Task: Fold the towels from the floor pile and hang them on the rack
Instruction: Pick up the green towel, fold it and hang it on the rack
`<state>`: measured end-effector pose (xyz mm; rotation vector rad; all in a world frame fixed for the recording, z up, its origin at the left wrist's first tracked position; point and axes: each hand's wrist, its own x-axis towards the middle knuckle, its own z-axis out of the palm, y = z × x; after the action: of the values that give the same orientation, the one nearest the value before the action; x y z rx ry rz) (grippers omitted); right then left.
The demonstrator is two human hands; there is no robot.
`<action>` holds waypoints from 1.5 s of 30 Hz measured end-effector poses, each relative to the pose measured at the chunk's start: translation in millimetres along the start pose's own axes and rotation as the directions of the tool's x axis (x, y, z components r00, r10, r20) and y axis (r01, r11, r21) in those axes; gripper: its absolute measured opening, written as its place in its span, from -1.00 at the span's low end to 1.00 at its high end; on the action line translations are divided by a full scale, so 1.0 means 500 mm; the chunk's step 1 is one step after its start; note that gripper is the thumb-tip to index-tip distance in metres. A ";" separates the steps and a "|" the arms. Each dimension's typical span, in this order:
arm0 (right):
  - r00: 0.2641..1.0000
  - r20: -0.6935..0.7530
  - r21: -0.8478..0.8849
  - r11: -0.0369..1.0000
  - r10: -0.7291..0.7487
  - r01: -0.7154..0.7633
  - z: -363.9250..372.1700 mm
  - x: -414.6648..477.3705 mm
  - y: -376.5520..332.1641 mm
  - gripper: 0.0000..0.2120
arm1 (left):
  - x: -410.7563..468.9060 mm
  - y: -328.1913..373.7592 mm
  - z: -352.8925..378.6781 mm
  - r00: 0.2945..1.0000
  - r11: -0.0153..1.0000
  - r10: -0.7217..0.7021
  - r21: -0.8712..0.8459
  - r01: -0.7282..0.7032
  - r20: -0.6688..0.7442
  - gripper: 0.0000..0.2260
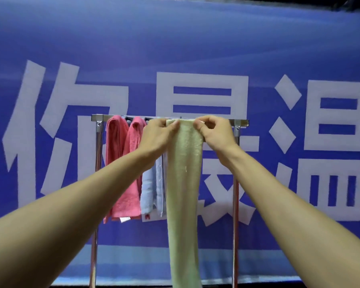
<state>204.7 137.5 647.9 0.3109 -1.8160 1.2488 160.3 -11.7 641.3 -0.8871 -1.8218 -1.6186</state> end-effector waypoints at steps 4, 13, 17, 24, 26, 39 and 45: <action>0.998 0.013 0.047 0.997 0.061 -0.061 -0.009 0.001 -0.003 -0.83 | -0.008 0.023 0.006 0.985 0.983 -0.123 -0.125 0.137 0.117 -0.79; 0.899 0.180 0.241 0.868 0.399 -0.434 -0.021 -0.054 0.062 -0.45 | -0.025 0.016 0.034 0.942 0.892 -0.277 -0.313 0.326 0.192 -0.86; 0.815 0.381 0.180 0.829 0.437 -0.529 -0.024 -0.105 0.124 -0.50 | -0.031 -0.026 0.045 0.946 0.903 -0.322 -0.287 0.320 0.043 -0.87; 0.817 0.481 0.064 0.917 0.317 -0.394 -0.016 -0.191 0.184 -0.74 | -0.039 -0.122 0.035 0.792 0.731 -0.607 -0.440 0.522 -0.069 -0.89; 0.886 0.359 0.115 0.928 0.293 -0.354 -0.010 -0.204 0.194 -0.78 | -0.060 -0.151 0.027 0.684 0.556 -0.729 -0.545 0.627 0.043 -0.92; 0.810 0.248 0.009 0.835 0.531 -0.550 0.077 -0.358 0.403 -0.81 | -0.336 -0.448 0.076 0.527 0.532 -0.797 -0.068 0.844 0.294 -0.36; 0.701 0.205 0.057 0.706 0.683 -0.705 0.076 -0.431 0.485 -0.92 | -0.463 -0.533 0.091 0.474 0.515 -0.670 -0.102 0.851 0.572 -0.55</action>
<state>157.1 161.0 325.4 -0.2571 -2.0866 1.9206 103.9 -10.7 289.9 -0.6255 -2.5502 -2.5899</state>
